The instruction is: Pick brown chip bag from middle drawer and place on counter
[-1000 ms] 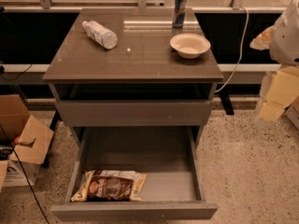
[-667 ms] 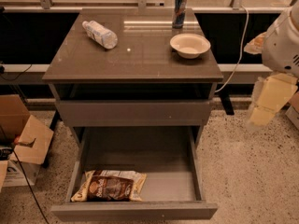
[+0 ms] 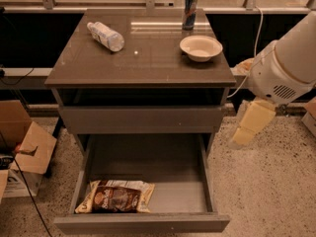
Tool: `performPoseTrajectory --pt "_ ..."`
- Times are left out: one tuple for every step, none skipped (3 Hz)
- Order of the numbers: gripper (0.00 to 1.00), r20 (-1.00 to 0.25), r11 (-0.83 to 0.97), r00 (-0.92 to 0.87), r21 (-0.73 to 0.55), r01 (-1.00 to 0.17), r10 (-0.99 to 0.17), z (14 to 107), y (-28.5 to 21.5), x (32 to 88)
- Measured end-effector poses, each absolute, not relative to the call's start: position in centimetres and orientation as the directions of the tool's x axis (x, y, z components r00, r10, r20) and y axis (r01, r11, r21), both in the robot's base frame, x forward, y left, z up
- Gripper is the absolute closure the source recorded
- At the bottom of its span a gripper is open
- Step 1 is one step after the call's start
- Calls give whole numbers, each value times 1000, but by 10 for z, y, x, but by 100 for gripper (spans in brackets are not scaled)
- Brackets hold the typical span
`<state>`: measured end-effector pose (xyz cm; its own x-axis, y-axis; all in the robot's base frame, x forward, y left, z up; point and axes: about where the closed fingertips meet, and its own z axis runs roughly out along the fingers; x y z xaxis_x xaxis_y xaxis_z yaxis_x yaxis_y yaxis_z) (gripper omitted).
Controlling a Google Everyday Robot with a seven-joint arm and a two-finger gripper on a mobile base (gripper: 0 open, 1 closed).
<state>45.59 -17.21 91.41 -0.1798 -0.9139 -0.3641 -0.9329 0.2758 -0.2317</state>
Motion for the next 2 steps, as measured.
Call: performPoseTrajectory --pt "0 -370 279 -179 -238 -931 -912 915 -171 457" --pt "0 -417 278 -173 -204 -939 -892 895 -151 460"
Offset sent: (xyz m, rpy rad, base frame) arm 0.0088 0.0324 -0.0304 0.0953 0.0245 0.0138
